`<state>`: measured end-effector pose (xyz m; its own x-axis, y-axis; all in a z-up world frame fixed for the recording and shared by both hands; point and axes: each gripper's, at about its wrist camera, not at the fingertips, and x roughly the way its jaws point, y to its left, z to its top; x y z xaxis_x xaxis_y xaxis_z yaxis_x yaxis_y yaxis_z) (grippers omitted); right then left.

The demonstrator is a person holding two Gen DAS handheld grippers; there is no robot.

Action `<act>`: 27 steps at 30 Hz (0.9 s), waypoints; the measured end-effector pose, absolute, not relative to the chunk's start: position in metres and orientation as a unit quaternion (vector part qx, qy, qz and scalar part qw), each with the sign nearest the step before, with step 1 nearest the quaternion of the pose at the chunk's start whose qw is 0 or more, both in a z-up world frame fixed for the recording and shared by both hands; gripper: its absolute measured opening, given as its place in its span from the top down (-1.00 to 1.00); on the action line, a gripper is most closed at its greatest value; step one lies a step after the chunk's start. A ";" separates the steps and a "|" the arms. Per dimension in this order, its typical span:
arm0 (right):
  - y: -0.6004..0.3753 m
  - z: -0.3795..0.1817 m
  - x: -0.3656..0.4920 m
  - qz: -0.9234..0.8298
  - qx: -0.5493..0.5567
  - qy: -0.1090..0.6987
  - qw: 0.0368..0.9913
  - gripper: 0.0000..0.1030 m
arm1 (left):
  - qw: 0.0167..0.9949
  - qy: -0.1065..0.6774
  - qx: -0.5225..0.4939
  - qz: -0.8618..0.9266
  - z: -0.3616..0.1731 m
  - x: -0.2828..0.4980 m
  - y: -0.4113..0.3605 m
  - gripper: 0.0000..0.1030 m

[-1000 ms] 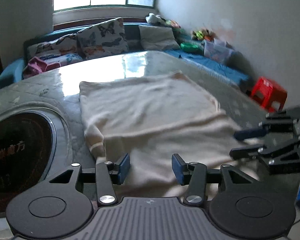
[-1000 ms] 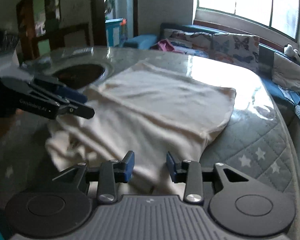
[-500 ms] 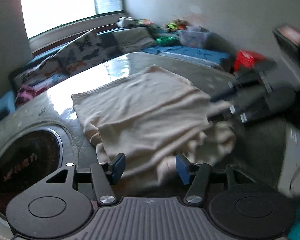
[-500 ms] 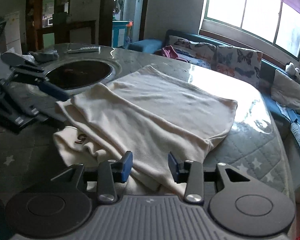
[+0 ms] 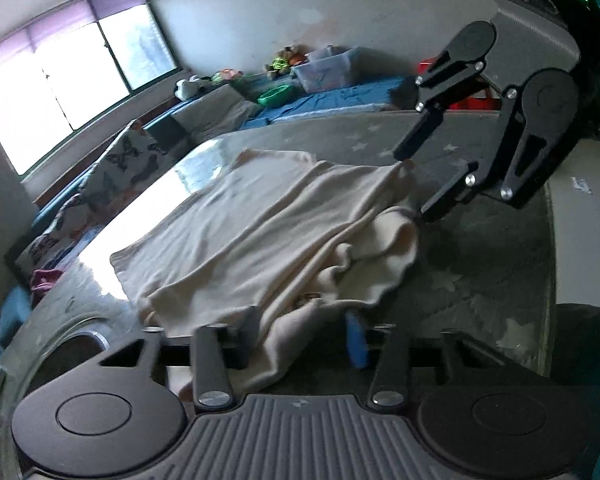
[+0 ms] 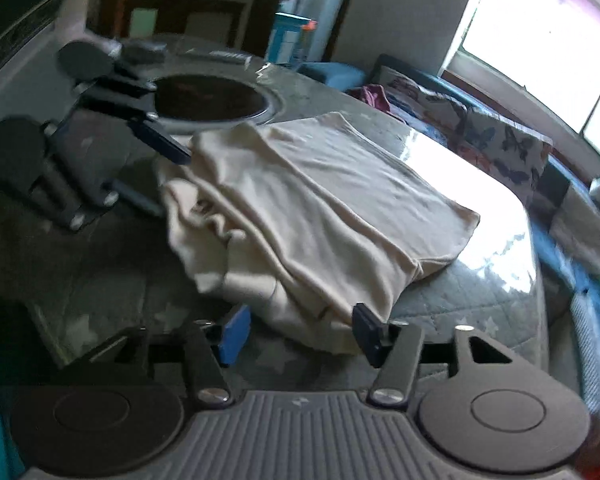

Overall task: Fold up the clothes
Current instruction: 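Grasp the sweater edge with the left gripper while the right gripper grasps beside it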

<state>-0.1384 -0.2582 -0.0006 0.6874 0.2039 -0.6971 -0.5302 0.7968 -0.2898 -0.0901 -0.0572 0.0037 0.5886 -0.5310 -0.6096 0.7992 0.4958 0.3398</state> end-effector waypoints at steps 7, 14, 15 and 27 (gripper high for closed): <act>-0.244 -0.011 -0.147 0.232 -0.298 0.311 0.872 -0.36 | 0.855 0.236 0.234 -0.398 0.022 -0.066 -0.052 0.79; -0.242 -0.016 -0.118 0.210 -0.250 0.288 0.900 -0.08 | 0.864 0.264 0.164 -0.397 0.037 -0.034 -0.051 0.80; -0.244 -0.015 -0.113 0.216 -0.227 0.295 0.903 -0.02 | 0.863 0.267 0.163 -0.396 0.036 -0.033 -0.051 0.80; -0.265 0.006 -0.084 0.236 -0.098 0.341 0.905 0.72 | 0.869 0.262 0.215 -0.361 0.015 -0.064 -0.028 0.06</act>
